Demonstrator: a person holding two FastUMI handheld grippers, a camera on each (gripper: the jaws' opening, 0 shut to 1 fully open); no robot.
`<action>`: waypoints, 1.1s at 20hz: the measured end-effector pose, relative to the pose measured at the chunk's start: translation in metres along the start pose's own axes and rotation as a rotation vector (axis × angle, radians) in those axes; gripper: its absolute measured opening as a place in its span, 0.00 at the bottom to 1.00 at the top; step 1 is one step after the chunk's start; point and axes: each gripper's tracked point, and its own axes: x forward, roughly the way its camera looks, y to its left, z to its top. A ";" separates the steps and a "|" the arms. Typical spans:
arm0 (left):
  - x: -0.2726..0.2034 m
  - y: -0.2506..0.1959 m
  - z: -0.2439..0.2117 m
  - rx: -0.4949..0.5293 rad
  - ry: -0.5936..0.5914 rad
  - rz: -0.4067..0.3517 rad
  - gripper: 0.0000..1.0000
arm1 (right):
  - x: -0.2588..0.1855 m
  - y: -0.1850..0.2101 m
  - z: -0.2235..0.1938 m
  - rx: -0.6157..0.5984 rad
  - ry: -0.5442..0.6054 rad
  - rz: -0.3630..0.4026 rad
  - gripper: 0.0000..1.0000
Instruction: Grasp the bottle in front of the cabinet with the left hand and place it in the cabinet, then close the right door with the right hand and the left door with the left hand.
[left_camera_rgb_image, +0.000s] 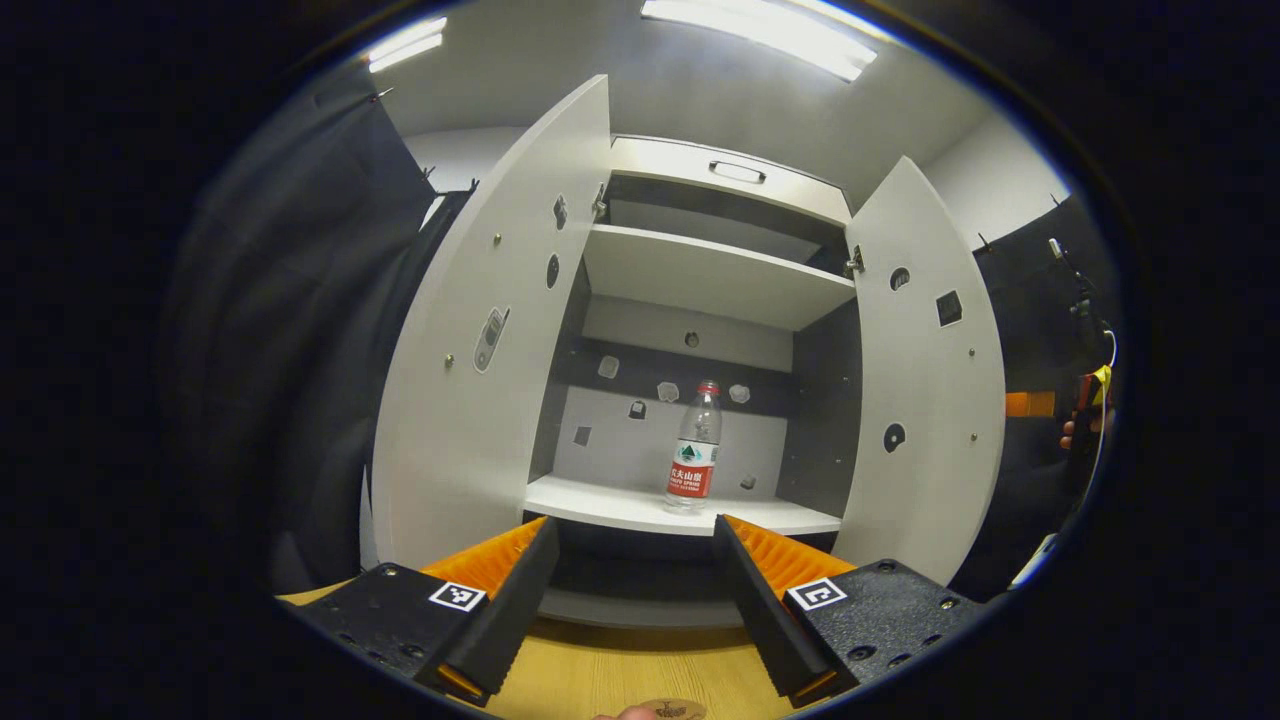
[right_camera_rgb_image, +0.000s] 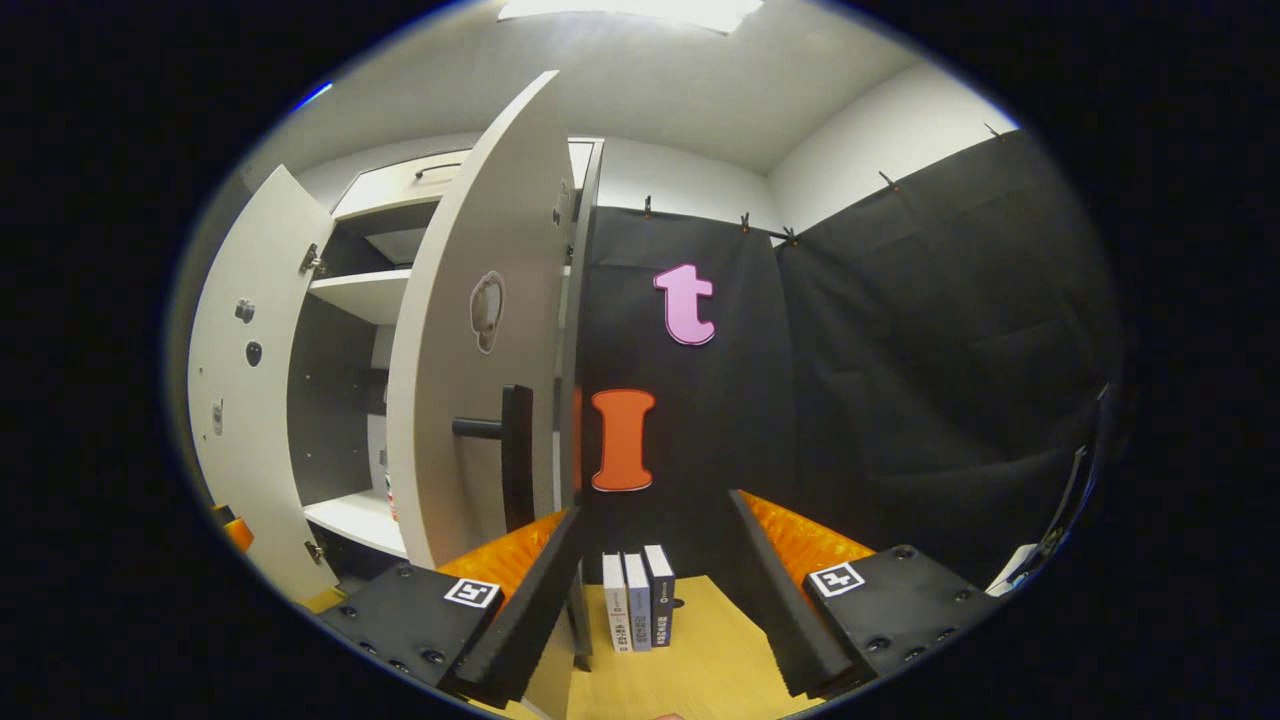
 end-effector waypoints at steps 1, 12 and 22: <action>0.000 0.002 0.000 0.004 0.000 0.004 0.95 | 0.000 0.008 0.000 0.004 0.002 0.018 0.96; -0.012 0.026 0.017 0.038 -0.020 0.070 0.94 | 0.005 0.086 -0.006 0.051 0.005 0.199 0.87; -0.033 0.052 0.034 0.051 -0.046 0.152 0.94 | 0.010 0.132 -0.007 0.079 -0.008 0.305 0.86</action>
